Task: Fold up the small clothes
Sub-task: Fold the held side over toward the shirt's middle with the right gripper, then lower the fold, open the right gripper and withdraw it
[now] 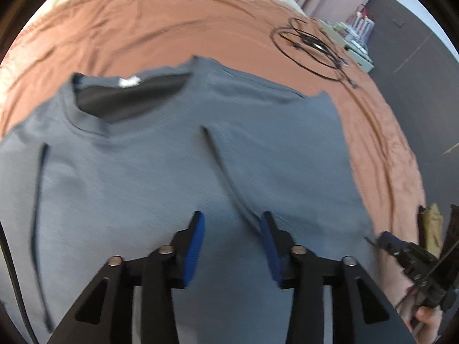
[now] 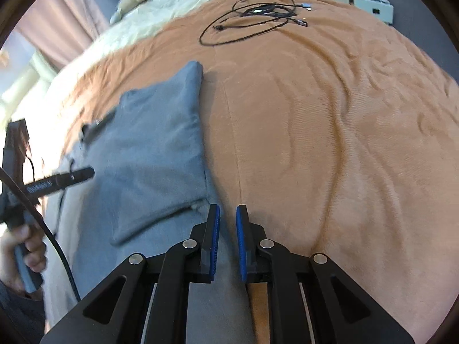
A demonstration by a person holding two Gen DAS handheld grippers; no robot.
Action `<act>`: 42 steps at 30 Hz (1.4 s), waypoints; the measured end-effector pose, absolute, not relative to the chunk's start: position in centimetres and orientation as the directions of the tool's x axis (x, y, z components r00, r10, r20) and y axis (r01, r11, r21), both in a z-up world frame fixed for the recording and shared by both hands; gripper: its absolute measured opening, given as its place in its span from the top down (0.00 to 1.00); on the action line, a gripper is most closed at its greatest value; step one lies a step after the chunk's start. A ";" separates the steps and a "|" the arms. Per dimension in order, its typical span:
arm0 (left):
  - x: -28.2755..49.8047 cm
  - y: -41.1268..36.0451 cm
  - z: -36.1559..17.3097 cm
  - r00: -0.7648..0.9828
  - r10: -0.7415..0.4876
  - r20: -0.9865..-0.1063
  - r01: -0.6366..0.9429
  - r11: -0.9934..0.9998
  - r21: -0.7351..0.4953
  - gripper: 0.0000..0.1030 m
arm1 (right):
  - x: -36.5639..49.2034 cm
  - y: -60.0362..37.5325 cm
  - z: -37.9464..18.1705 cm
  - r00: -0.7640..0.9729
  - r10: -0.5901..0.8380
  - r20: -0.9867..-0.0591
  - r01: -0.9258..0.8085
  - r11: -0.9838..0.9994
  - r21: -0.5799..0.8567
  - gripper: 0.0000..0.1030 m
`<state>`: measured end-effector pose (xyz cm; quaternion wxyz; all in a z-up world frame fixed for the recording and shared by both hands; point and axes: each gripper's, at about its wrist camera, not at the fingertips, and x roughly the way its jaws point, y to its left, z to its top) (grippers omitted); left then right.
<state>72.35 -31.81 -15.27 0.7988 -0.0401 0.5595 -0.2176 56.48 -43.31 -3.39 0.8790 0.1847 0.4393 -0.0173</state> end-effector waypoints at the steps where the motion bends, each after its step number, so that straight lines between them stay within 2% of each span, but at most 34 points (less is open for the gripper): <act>1: 72.1 -32.1 -15.5 0.266 -0.409 -0.873 0.303 0.895 -0.327 0.50 | 56.4 -43.1 -3.3 0.610 0.125 -0.783 0.182 0.939 0.292 0.83; 9: 71.1 -32.9 -16.7 0.222 -0.450 -0.865 0.247 0.884 -0.397 0.50 | 56.9 -41.0 -3.6 0.570 0.089 -0.817 0.107 0.978 0.181 0.81; 10: 70.9 -33.0 -16.7 0.214 -0.467 -0.858 0.246 0.876 -0.415 0.51 | 57.1 -40.8 -3.5 0.571 0.086 -0.817 0.101 0.980 0.173 0.70; 11: 70.8 -33.3 -16.7 0.206 -0.482 -0.851 0.247 0.868 -0.432 0.51 | 57.5 -40.5 -3.5 0.572 0.091 -0.815 0.089 0.981 0.172 0.51; 13: 70.5 -33.7 -16.7 0.187 -0.507 -0.841 0.250 0.853 -0.458 0.54 | 58.2 -40.0 -3.4 0.579 0.087 -0.811 0.077 0.984 0.161 0.41; 17: 70.3 -34.5 -17.1 0.163 -0.522 -0.838 0.237 0.845 -0.480 0.75 | 59.6 -40.4 -3.9 0.588 0.049 -0.808 0.119 0.982 0.146 0.41; 19: 70.2 -34.8 -17.3 0.164 -0.526 -0.835 0.239 0.842 -0.483 0.93 | 59.7 -40.6 -4.1 0.595 0.018 -0.803 0.141 0.982 0.126 0.41; 20: 70.2 -35.0 -17.3 0.163 -0.525 -0.835 0.242 0.842 -0.482 0.95 | 59.7 -40.8 -4.2 0.597 0.009 -0.802 0.147 0.982 0.121 0.41; 24: 69.7 -35.5 -17.4 0.145 -0.547 -0.825 0.238 0.828 -0.507 0.96 | 59.2 -41.3 -4.3 0.599 -0.029 -0.800 0.169 0.982 0.090 0.48; 28: 68.9 -36.1 -17.4 0.123 -0.556 -0.822 0.243 0.820 -0.518 0.96 | 58.4 -43.1 -4.5 0.614 -0.006 -0.789 0.236 0.956 0.176 0.53; 34: 68.5 -36.2 -16.6 0.146 -0.511 -0.847 0.295 0.840 -0.455 0.96 | 57.4 -42.7 -4.1 0.597 -0.019 -0.802 0.240 0.958 0.155 0.53; 38: 68.5 -35.2 -15.9 0.162 -0.503 -0.849 0.276 0.849 -0.450 0.96 | 56.2 -43.7 -2.3 0.632 0.018 -0.775 0.245 0.944 0.222 0.53; 42: 68.2 -33.5 -14.2 0.196 -0.486 -0.851 0.273 0.861 -0.429 0.96 | 56.8 -42.4 -1.0 0.650 0.028 -0.759 0.210 0.953 0.216 0.53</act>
